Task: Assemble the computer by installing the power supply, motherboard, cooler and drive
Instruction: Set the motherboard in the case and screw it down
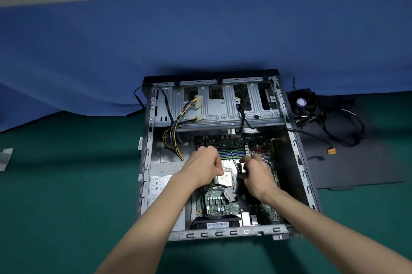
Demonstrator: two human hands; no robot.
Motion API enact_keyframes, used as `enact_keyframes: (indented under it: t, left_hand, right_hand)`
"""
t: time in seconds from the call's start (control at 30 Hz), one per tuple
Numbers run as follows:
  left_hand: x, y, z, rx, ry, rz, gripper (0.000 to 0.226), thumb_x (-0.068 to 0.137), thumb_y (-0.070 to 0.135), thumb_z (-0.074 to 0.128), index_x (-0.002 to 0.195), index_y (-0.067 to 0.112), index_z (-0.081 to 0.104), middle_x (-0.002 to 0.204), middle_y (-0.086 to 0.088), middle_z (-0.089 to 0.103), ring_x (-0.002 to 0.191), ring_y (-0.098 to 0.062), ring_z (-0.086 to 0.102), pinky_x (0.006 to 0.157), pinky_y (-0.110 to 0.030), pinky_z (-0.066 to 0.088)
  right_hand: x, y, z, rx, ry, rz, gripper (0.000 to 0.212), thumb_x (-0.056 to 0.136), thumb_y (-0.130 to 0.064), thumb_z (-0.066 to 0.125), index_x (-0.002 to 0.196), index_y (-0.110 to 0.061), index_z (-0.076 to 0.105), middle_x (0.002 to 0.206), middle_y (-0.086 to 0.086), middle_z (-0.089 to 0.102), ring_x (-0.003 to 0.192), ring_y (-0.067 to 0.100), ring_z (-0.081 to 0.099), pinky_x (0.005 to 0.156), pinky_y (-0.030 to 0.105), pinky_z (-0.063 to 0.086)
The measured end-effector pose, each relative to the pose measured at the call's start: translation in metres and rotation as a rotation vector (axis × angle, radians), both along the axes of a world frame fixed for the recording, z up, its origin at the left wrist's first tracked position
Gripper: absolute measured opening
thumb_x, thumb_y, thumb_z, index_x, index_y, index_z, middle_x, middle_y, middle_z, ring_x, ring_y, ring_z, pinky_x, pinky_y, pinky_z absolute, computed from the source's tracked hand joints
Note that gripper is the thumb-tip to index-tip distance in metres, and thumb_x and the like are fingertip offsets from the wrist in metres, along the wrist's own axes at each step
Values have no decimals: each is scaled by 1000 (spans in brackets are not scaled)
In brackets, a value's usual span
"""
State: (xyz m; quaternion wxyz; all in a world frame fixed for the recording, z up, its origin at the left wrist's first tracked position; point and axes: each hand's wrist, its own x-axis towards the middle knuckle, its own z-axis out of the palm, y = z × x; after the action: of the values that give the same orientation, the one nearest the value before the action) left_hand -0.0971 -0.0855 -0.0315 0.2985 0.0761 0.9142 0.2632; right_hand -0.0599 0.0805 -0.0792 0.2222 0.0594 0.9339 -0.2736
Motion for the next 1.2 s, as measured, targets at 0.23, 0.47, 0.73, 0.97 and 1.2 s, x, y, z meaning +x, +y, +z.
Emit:
enact_keyframes:
  t: [0.23, 0.47, 0.73, 0.97, 1.2]
  left_hand:
    - [-1, 5, -5, 103, -72, 135, 16, 82, 15, 73, 70, 19, 63, 71, -1, 61, 75, -17, 57, 73, -29, 46]
    - [0, 2, -1, 381, -316, 281, 11, 88, 6, 65, 77, 6, 64, 60, -2, 58, 53, -4, 52, 55, -11, 43]
    - [-2, -1, 0, 584, -439, 322, 20, 90, 10, 63, 71, 14, 66, 56, 6, 62, 55, -3, 54, 52, -15, 39]
    - [12, 13, -5, 929, -587, 715, 6, 89, 2, 60, 89, 1, 66, 66, -4, 63, 56, -6, 54, 53, -18, 43]
    - [13, 20, 0, 873, -629, 712, 9, 92, -2, 54, 93, 4, 61, 66, -4, 61, 59, -10, 51, 54, -24, 44]
  right_hand:
    - [-3, -11, 42, -544, 101, -70, 17, 76, -6, 79, 75, -18, 66, 66, -3, 64, 58, -2, 55, 57, 9, 42]
    - [-3, -10, 46, -598, 104, -109, 7, 77, -2, 77, 77, -5, 70, 68, 5, 67, 61, 7, 57, 59, 21, 51]
    - [-4, -3, 48, -645, 145, -141, 6, 79, 1, 74, 78, -4, 73, 71, 10, 70, 66, 19, 63, 67, 37, 54]
    - [-8, -1, 47, -878, 130, -365, 19, 72, 8, 77, 67, -8, 67, 63, 2, 67, 62, 13, 62, 64, 28, 54]
    - [-5, 4, 44, -886, 113, -369, 22, 70, 10, 77, 66, -6, 62, 66, 4, 65, 61, 17, 63, 63, 31, 55]
